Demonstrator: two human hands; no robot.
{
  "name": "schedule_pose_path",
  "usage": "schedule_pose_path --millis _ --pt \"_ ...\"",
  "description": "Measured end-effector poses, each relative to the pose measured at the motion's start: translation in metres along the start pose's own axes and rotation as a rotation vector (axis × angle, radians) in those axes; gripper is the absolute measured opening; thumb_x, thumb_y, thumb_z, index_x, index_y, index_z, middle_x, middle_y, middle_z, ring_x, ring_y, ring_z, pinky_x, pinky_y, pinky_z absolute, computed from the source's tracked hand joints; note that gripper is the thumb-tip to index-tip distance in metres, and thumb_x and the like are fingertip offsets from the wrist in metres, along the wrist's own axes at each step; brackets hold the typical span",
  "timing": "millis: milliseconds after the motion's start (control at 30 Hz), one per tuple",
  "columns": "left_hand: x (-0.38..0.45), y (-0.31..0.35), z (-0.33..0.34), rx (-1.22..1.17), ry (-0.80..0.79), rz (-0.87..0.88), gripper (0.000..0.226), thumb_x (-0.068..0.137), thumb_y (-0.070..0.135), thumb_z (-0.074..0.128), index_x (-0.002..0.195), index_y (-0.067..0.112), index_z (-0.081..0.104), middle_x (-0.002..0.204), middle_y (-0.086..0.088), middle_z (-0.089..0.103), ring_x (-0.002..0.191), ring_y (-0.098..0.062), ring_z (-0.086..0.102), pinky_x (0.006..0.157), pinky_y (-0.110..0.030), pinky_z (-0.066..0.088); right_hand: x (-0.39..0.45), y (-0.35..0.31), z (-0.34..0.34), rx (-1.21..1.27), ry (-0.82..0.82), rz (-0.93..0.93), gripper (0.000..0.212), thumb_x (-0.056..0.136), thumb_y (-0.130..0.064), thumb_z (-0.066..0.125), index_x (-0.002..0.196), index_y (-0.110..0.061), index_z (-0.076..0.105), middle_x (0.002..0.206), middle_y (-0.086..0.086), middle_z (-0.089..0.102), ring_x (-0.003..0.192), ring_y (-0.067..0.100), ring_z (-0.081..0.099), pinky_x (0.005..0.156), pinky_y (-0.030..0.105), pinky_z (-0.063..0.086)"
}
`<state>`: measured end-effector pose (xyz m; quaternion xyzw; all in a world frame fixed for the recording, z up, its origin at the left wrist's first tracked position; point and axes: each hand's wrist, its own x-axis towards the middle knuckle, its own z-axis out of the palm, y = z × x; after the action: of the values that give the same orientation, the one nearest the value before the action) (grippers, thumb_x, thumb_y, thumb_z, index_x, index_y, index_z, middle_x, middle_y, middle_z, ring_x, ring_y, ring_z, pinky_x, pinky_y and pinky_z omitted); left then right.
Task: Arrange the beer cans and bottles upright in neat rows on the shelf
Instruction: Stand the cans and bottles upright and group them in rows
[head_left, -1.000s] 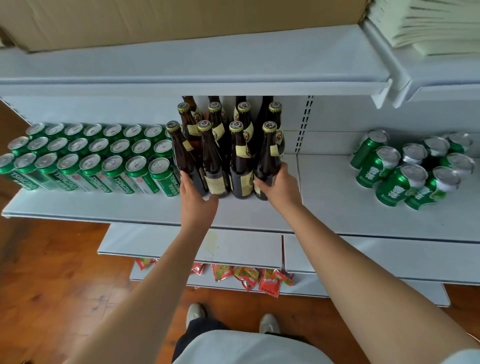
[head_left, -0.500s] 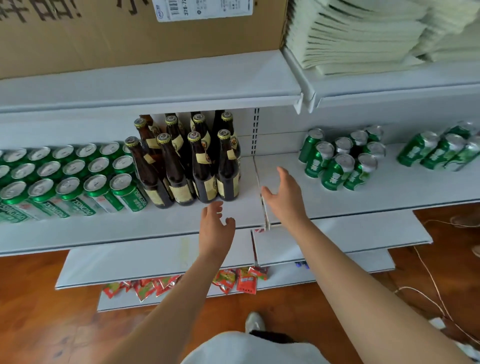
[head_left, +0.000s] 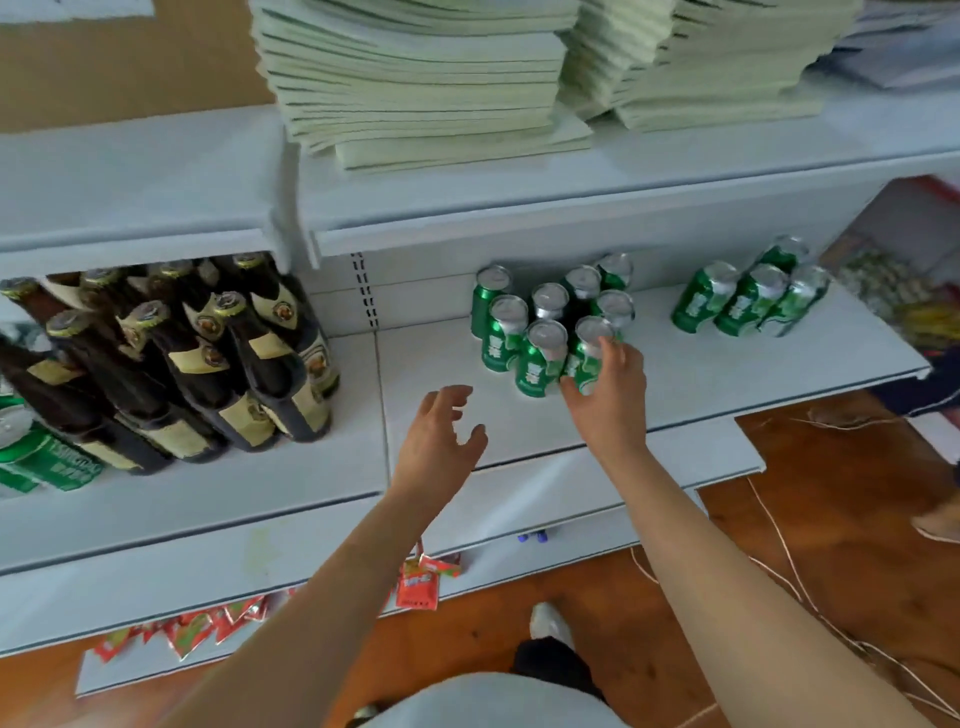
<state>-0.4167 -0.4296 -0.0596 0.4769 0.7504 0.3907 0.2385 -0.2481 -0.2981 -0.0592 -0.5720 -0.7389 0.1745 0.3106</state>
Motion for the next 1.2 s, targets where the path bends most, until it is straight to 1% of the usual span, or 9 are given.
schedule_pose_path --millis 167,300,400,500,667,867,1033,1133,1200 --pt "0.054 0.043 0.071 0.107 0.137 0.06 0.07 0.081 0.018 0.072 0.143 0.017 0.039 0.141 0.0 0.039 0.118 -0.026 0.052 0.089 -0.042 0.053 0.053 0.046 -0.004 0.035 -0.215 -0.118 0.104 0.074 -0.028 0.082 0.154 -0.011 0.019 0.147 0.026 0.025 0.131 0.04 0.038 0.101 0.045 0.043" --pt "0.084 0.06 0.106 0.207 0.17 0.016 0.077 0.08 0.021 0.073 0.148 0.015 0.038 0.148 -0.003 0.04 0.123 -0.03 0.044 0.097 -0.039 0.045 0.075 0.059 -0.012 -0.018 -0.216 -0.177 0.092 0.075 -0.025 0.08 0.151 -0.016 0.029 0.144 0.016 0.029 0.113 0.031 0.056 0.083 0.034 0.052" --pt "0.093 0.061 0.111 0.29 0.188 0.003 0.077 0.076 0.025 0.076 0.146 0.015 0.043 0.142 -0.007 0.042 0.115 -0.032 0.045 0.095 -0.04 0.046 0.073 0.061 -0.012 -0.039 -0.182 -0.227 0.086 0.072 -0.023 0.083 0.146 -0.019 0.036 0.138 0.014 0.032 0.114 0.029 0.053 0.086 0.033 0.053" --pt "0.1 0.063 0.106 0.299 0.201 -0.01 0.066 0.072 0.024 0.079 0.132 0.015 0.054 0.132 -0.006 0.044 0.111 -0.03 0.046 0.091 -0.041 0.049 0.071 0.062 -0.008 -0.052 -0.16 -0.21 0.084 0.07 -0.029 0.084 0.141 -0.022 0.04 0.136 0.011 0.031 0.117 0.029 0.048 0.087 0.035 0.055" --pt "0.088 0.065 0.094 0.25 0.108 0.037 0.061 0.069 0.029 0.082 0.121 0.021 0.052 0.12 0.002 0.054 0.104 -0.023 0.054 0.077 -0.033 0.047 0.056 0.059 -0.006 -0.07 -0.192 -0.288 0.08 0.078 -0.032 0.078 0.146 -0.022 0.037 0.15 0.008 0.027 0.133 0.026 0.042 0.094 0.031 0.05" --pt "0.077 0.043 0.056 0.265 0.047 -0.037 0.063 0.068 0.041 0.084 0.12 0.028 0.05 0.11 0.007 0.06 0.093 -0.019 0.06 0.07 -0.029 0.048 0.056 0.045 -0.006 0.006 -0.186 -0.2 0.068 0.076 -0.025 0.08 0.133 -0.016 0.044 0.133 0.009 0.044 0.113 0.028 0.053 0.081 0.041 0.057" --pt "0.059 0.009 0.022 0.296 0.182 -0.142 0.078 0.07 0.043 0.083 0.134 0.018 0.045 0.123 -0.003 0.054 0.111 -0.024 0.054 0.083 -0.038 0.051 0.042 0.022 0.005 0.14 -0.401 -0.303 0.068 0.069 -0.023 0.084 0.128 -0.013 0.051 0.125 0.006 0.044 0.105 0.018 0.052 0.086 0.035 0.052" --pt "0.062 -0.008 0.0 0.328 0.251 -0.196 0.079 0.073 0.05 0.079 0.136 0.015 0.047 0.127 -0.006 0.051 0.118 -0.025 0.049 0.09 -0.041 0.05 0.025 -0.005 0.024 0.166 -0.547 -0.377 0.069 0.072 -0.021 0.083 0.133 -0.016 0.051 0.126 0.006 0.044 0.109 0.015 0.049 0.089 0.014 0.04" --pt "0.069 -0.017 -0.011 0.356 0.293 -0.222 0.072 0.074 0.053 0.076 0.13 0.016 0.052 0.124 -0.006 0.051 0.113 -0.026 0.053 0.088 -0.041 0.051 0.019 -0.025 0.039 0.142 -0.614 -0.376 0.074 0.079 -0.025 0.079 0.143 -0.019 0.042 0.131 0.01 0.047 0.115 0.021 0.05 0.092 0.012 0.034"
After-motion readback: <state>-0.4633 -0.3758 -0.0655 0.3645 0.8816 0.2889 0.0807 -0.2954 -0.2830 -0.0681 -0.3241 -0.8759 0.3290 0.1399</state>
